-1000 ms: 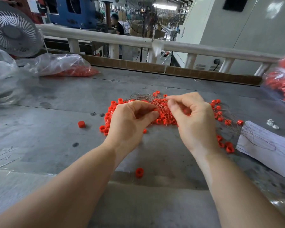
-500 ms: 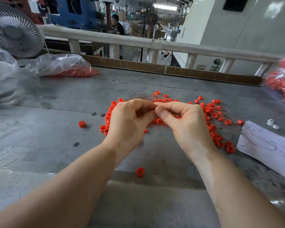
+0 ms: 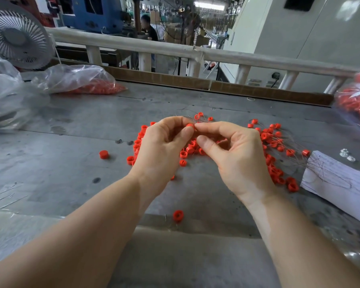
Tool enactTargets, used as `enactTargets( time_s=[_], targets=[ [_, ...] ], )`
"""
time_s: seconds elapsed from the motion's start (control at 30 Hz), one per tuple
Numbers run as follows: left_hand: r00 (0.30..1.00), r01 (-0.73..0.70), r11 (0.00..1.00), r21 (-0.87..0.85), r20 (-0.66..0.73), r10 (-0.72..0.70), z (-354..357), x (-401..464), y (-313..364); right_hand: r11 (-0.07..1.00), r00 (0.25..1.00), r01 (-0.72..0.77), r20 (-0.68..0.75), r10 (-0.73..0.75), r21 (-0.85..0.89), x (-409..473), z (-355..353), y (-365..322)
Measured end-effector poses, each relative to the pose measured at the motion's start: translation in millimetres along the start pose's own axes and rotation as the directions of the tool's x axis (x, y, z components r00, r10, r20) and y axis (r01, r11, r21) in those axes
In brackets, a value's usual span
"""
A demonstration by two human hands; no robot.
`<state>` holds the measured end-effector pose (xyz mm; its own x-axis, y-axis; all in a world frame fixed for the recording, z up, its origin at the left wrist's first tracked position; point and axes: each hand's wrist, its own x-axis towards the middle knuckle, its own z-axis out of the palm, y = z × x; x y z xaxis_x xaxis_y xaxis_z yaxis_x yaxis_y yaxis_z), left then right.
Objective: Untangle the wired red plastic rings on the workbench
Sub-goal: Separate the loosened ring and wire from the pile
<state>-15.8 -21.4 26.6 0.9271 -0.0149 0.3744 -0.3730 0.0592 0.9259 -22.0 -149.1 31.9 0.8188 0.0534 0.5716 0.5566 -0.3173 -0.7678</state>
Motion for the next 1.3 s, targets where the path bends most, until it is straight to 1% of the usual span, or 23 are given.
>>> enactTargets(
  time_s=[0.1, 0.2, 0.33, 0.4, 0.47, 0.57, 0.67, 0.8, 1.0, 1.07, 1.13, 1.3],
  targets=[
    [1.0, 0.013, 1.0, -0.023, -0.003, -0.013, -0.2, 0.1, -0.2, 1.0, 1.0, 0.019, -0.007, -0.02, -0.013, -0.5, 0.0, -1.9],
    [0.997, 0.079, 0.983, -0.164, 0.009, -0.078, 1.2, -0.6, -0.3, 0.999, 0.998, 0.045, -0.035, -0.045, 0.003, 1.0, -1.1, -1.0],
    [0.985, 0.168, 0.933, -0.319, 0.088, -0.148, 3.1, -1.7, 0.8, 0.995, 0.992, 0.101, -0.071, -0.101, -0.007, 2.8, -2.9, 1.4],
    [0.98, 0.194, 0.907, -0.375, 0.11, -0.164, 3.2, -1.5, 2.7, 0.996, 0.992, 0.082, -0.094, -0.079, 0.027, 4.5, -5.7, 3.1],
    [0.977, 0.21, 0.888, -0.409, 0.132, -0.17, 3.3, -1.9, 4.9, 0.994, 0.994, 0.022, -0.106, -0.01, 0.109, 6.1, -7.8, 3.1],
    [0.985, 0.165, 0.925, -0.342, 0.105, -0.137, 3.1, -2.8, 4.6, 0.957, 0.994, -0.077, -0.048, 0.095, 0.28, 7.0, -7.9, 0.6],
    [0.993, 0.115, 0.95, -0.291, 0.053, -0.103, 2.0, -3.4, 4.0, 0.921, 0.988, -0.154, 0.024, 0.155, 0.359, 6.1, -6.7, -1.8],
    [0.997, 0.081, 0.957, -0.28, 0.027, -0.076, 2.2, -4.2, 4.6, 0.904, 0.977, -0.21, 0.048, 0.208, 0.373, 6.4, -6.3, -1.6],
    [0.999, 0.041, 0.972, -0.233, -0.019, -0.047, 2.6, -4.3, 3.4, 0.899, 0.974, -0.226, 0.059, 0.22, 0.374, 6.6, -7.1, -0.1],
    [0.999, 0.011, 0.981, -0.195, -0.034, -0.018, 2.0, -4.3, 2.9, 0.903, 0.974, -0.226, 0.067, 0.216, 0.364, 6.6, -7.0, 1.2],
    [1.0, -0.019, 0.989, -0.148, -0.019, 0.017, 1.5, -5.0, 3.4, 0.906, 0.973, -0.23, 0.085, 0.214, 0.356, 6.7, -6.6, 1.3],
    [0.992, -0.127, 0.992, -0.008, -0.026, 0.127, 3.0, -5.8, 6.9, 0.899, 0.97, -0.243, 0.104, 0.22, 0.365, 6.6, -7.0, 0.7]
  ],
)
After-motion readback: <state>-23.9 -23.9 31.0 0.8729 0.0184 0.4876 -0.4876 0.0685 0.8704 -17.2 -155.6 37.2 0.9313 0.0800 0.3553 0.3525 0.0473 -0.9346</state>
